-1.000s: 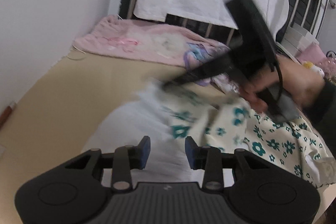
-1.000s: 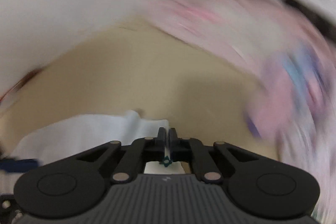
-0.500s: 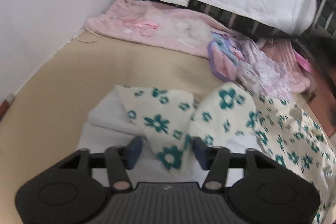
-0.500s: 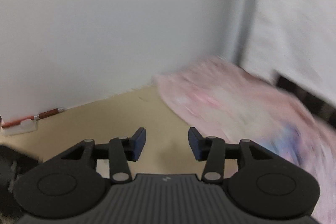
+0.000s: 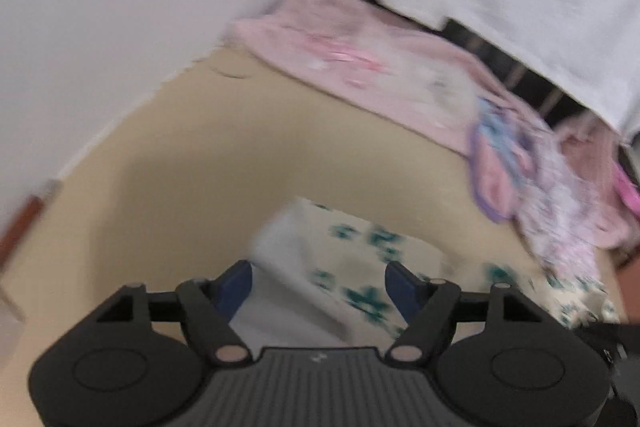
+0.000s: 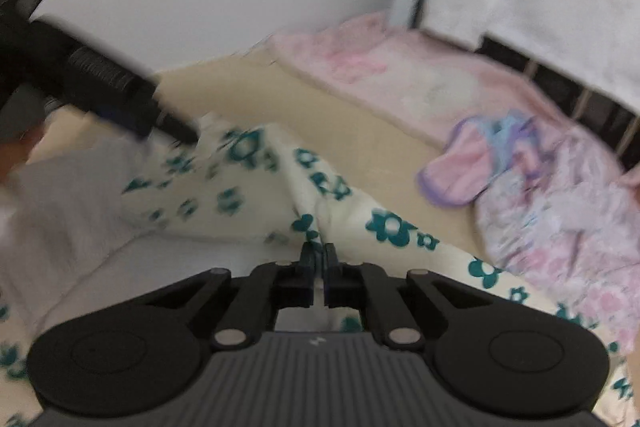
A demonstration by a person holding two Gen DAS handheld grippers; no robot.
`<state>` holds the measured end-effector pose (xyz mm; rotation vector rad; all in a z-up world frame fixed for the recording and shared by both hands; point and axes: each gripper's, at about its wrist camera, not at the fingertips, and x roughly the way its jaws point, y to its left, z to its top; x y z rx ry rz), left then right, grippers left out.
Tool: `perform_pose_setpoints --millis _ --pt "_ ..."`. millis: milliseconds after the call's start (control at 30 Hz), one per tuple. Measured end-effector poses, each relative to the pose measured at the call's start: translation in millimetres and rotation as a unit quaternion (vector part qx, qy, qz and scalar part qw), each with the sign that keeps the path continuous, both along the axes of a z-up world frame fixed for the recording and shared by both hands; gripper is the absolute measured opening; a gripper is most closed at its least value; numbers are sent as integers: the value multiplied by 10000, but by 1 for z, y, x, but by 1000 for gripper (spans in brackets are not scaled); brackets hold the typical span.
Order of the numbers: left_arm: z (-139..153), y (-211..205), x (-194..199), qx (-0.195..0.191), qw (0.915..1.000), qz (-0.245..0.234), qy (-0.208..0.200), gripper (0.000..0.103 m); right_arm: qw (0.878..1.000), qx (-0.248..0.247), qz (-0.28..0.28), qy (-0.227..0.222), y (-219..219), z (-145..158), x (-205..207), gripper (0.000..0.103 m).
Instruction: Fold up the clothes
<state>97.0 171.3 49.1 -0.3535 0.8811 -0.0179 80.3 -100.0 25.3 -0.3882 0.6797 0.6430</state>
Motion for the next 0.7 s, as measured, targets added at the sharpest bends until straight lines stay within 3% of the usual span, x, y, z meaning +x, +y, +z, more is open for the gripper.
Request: perform_pose_setpoints --millis 133,200,233,267,333,433,533,700 --pt "-2 -2 20 25 9998 -16 189 74 9994 272 -163 107 -8 -8 -10 3" --pt "-2 -6 23 100 9997 -22 203 71 9985 461 -232 154 -13 -9 -9 3" --pt "-3 -8 24 106 9998 -22 188 58 9984 494 -249 150 -14 -10 -10 3" --pt "-4 -8 23 72 9998 -40 163 30 9982 526 -267 145 -14 -11 -11 3" --pt "-7 -9 24 -35 9996 -87 257 8 9977 594 -304 133 -16 -12 -13 3" --pt "1 0 12 -173 9996 216 20 6 9966 723 -368 107 -18 -15 -14 3" --pt "9 6 -14 75 9985 435 -332 3 9949 903 -434 123 -23 -17 -14 4" --pt "-2 19 -36 208 9940 1021 -340 2 9950 869 -475 144 -22 -14 -15 4"
